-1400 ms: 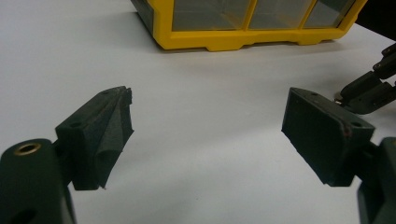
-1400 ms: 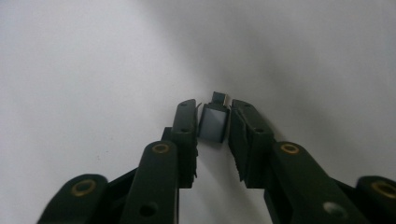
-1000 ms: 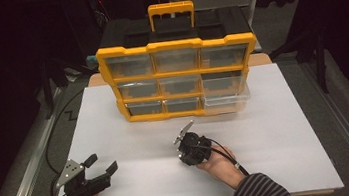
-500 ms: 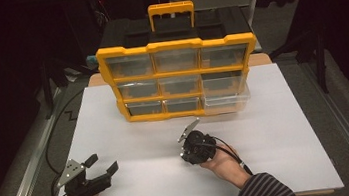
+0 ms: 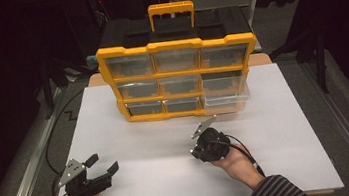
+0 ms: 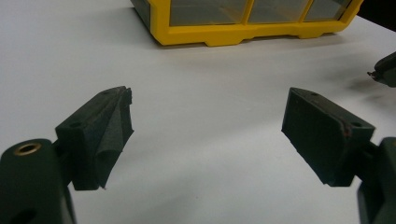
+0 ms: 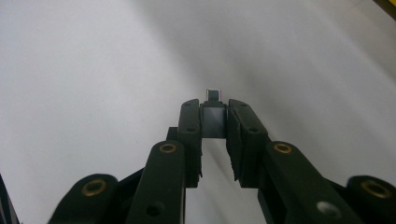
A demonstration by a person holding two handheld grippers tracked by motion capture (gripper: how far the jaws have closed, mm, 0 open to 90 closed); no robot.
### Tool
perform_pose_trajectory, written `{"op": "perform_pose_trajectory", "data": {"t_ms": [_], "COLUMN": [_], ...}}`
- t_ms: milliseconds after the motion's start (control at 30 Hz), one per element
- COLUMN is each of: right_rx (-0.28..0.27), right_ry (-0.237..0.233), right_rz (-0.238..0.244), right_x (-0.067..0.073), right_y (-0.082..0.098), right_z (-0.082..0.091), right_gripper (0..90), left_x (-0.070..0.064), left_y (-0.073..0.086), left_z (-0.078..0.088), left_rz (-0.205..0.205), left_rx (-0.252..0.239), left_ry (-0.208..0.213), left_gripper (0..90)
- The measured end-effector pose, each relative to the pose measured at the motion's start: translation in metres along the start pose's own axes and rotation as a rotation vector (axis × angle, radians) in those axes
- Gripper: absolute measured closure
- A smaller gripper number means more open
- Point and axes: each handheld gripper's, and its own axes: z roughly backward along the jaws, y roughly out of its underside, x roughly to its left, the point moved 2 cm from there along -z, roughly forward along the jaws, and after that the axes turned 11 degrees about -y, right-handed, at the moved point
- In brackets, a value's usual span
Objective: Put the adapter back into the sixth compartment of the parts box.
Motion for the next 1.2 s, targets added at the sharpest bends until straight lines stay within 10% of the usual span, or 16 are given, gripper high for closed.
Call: {"op": "perform_pose_trajectory", "data": {"t_ms": [1200], "right_rx": [-0.256], "right_ry": [0.041], "right_rz": [-0.18], "right_x": [-0.03], "right_y": [0.074], "right_z": [0.077], "right_gripper": [77.0], "left_x": [0.0], "left_y": [0.0], "left_z": [0.001], "left_rz": [0.004], "left_rx": [0.0], "left_ry": [-0.007], "left_gripper": [17.2]}}
